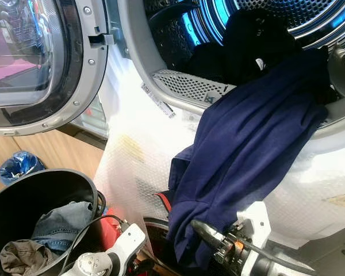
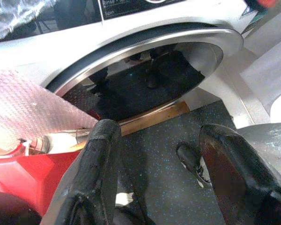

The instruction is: Clothes washing

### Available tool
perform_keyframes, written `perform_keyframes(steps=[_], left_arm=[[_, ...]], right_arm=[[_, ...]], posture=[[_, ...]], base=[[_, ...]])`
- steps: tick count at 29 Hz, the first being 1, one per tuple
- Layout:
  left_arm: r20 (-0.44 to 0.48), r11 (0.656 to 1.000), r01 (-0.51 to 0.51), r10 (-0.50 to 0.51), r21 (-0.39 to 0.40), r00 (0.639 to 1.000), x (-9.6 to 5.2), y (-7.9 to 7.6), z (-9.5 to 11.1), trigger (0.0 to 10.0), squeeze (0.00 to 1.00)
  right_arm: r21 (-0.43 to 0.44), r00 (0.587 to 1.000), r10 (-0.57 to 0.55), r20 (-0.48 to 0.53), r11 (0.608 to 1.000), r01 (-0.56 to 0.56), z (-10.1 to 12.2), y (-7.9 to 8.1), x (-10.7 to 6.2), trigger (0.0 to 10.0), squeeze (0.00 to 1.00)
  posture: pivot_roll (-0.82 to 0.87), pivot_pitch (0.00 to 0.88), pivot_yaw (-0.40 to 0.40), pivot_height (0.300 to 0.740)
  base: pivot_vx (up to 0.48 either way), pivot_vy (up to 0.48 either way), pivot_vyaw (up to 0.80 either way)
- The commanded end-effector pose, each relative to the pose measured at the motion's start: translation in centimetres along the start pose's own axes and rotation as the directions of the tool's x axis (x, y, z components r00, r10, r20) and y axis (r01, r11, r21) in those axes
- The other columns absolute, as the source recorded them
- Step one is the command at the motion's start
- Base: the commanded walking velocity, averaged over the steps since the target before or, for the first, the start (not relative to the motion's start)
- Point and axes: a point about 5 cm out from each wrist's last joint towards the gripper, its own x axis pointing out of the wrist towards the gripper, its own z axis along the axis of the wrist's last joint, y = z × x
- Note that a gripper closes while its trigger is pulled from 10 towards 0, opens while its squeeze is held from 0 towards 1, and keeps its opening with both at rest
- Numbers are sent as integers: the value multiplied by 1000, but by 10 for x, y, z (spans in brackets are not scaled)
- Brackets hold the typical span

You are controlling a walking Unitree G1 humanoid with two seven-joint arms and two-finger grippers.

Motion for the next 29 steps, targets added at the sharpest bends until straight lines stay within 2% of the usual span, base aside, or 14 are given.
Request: perform_keyframes(steps=[1,3,7,11,12,14,15,16,17,18,19,24,26,29], left_arm=[[-11,1000,-10,10,16,1000,0,2,-2,10000,0],[-12,1000,-9,9,18,1000,1,2,-2,10000,0],[-7,1000,-9,9,25,1000,2,4,0,10000,0],[-7,1000,-9,9,25,1000,3,4,0,10000,0],[-3,1000,-10,10,29,1000,3,4,1,10000,0],[7,999,-28,28,26,1000,3,9,4,10000,0],[10,999,-40,39,27,999,3,12,5,10000,0],[10,999,-40,39,27,999,3,12,5,10000,0],[10,999,-42,42,26,999,4,13,6,10000,0],[13,999,-45,45,24,999,4,14,6,10000,0],[14,999,-45,45,23,999,4,14,7,10000,0],[21,999,-51,51,15,998,4,12,9,10000,0],[21,998,-55,55,8,998,4,11,7,10000,0],[20,998,-56,56,6,998,3,11,6,10000,0]], right_arm=[[-51,998,54,21,997,-53,14,8,1,0,0],[-86,993,110,33,990,-107,24,15,4,0,0],[-225,940,333,69,924,-311,62,39,14,0,0],[-235,932,354,75,915,-328,67,41,16,0,0],[-271,914,390,116,897,-349,86,41,22,0,0],[-429,837,532,128,790,-438,138,44,45,0,0],[-522,794,602,91,707,-476,170,48,60,0,0],[-522,794,602,91,707,-476,170,48,60,0,0],[-542,773,630,80,678,-497,182,48,66,0,0],[-589,752,658,44,625,-512,205,46,79,0,0],[-602,751,659,33,613,-512,210,45,82,0,0],[-636,816,570,99,667,-389,260,34,112,0,0],[-633,856,494,153,714,-299,282,30,121,0,0],[-656,882,444,158,715,-243,303,28,125,0,0]], posture=[[-144,22,-25,740],[-142,12,-23,740],[-137,0,-21,740],[-137,0,-21,740],[-122,0,-26,740],[-116,0,-26,740],[-112,0,-27,740],[-112,0,-27,740],[-111,0,-25,740],[-108,0,-26,740],[-104,0,-26,740],[-81,2,-32,740],[-76,7,-32,740],[-73,11,-32,740]], base=[[0,0,0],[0,0,0],[0,0,0],[0,0,0],[0,0,0],[0,0,0],[0,0,0],[0,0,0],[0,0,0],[0,0,0],[0,0,0],[0,0,0],[0,0,0],[0,0,0]])
